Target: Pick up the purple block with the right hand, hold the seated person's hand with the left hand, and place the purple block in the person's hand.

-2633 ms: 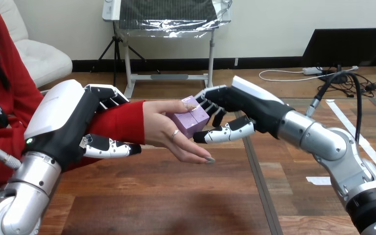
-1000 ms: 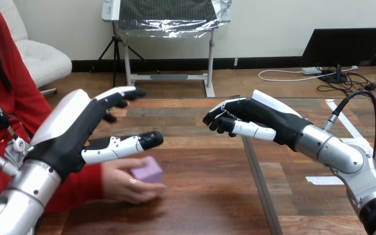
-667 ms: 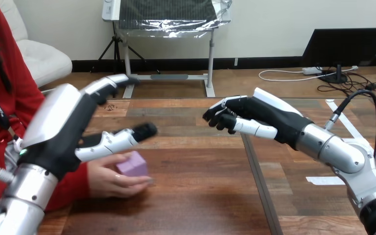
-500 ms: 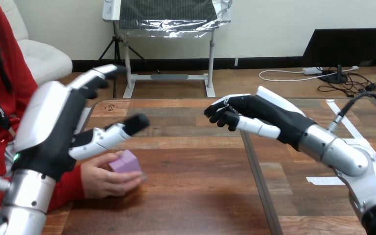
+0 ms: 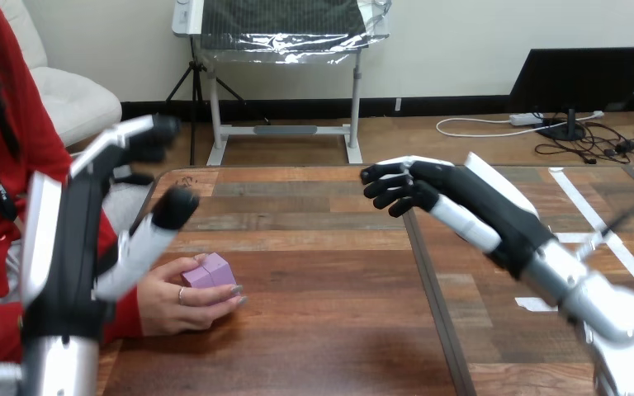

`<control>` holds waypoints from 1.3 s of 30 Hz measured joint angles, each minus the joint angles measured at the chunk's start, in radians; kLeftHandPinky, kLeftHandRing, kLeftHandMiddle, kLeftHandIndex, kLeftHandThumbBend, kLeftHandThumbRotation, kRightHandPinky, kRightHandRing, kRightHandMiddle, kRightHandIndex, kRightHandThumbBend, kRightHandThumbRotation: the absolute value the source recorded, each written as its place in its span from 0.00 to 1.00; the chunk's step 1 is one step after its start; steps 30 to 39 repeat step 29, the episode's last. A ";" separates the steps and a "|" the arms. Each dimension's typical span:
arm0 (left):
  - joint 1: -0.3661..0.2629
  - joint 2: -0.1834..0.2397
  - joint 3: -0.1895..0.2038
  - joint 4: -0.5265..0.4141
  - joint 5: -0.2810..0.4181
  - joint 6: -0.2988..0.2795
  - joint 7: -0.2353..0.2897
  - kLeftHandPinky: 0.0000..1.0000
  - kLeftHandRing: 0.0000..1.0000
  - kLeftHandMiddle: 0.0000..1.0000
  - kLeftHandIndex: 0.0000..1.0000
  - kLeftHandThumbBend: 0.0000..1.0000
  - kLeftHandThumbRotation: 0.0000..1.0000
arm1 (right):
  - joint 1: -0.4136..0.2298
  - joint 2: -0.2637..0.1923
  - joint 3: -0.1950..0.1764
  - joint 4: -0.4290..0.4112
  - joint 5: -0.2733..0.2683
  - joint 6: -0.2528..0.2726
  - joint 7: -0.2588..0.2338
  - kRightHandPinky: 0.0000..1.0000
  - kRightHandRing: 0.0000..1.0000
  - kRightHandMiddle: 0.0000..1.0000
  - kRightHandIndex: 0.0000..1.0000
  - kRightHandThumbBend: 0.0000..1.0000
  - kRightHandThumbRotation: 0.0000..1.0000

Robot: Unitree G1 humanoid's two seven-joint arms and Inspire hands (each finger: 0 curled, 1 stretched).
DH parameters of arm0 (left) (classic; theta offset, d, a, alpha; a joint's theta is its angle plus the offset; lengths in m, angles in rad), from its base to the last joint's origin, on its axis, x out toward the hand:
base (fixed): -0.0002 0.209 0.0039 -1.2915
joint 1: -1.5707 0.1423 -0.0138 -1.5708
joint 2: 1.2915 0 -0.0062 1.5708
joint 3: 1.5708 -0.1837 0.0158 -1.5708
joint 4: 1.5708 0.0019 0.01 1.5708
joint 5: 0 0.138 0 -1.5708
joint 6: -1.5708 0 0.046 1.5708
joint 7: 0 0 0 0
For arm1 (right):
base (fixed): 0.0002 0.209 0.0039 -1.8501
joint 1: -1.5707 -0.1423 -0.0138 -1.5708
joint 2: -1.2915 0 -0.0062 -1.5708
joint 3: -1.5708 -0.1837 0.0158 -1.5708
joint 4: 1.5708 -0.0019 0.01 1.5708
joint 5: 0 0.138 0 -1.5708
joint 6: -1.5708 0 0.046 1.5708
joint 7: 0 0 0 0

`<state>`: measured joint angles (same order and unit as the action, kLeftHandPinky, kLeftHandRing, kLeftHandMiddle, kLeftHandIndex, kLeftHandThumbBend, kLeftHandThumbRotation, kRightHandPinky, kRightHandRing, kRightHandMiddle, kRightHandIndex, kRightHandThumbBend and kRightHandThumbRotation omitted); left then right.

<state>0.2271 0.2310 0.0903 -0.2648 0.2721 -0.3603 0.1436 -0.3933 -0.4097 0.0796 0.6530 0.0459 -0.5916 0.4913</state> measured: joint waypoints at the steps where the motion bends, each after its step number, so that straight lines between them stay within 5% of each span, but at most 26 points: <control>1: 0.014 -0.006 -0.002 0.003 -0.009 -0.012 -0.002 0.60 0.70 0.71 0.67 0.83 1.00 | 0.020 0.008 -0.006 -0.019 0.018 0.003 0.000 0.72 0.75 0.77 0.79 0.84 1.00; 10: 0.124 -0.048 -0.032 0.010 -0.078 -0.083 -0.034 0.57 0.67 0.68 0.66 0.75 1.00 | 0.179 0.091 -0.028 -0.152 0.118 0.036 -0.022 0.71 0.76 0.78 0.81 0.83 1.00; 27: 0.301 -0.107 -0.137 0.009 -0.301 -0.139 -0.139 0.50 0.62 0.65 0.63 0.50 0.98 | 0.436 0.243 0.021 -0.367 0.139 0.088 -0.043 0.72 0.78 0.80 0.83 0.78 1.00; 39: 0.314 -0.108 -0.148 0.009 -0.313 -0.153 -0.142 0.50 0.61 0.64 0.63 0.48 0.95 | 0.458 0.258 0.027 -0.388 0.140 0.088 -0.048 0.73 0.78 0.81 0.83 0.76 1.00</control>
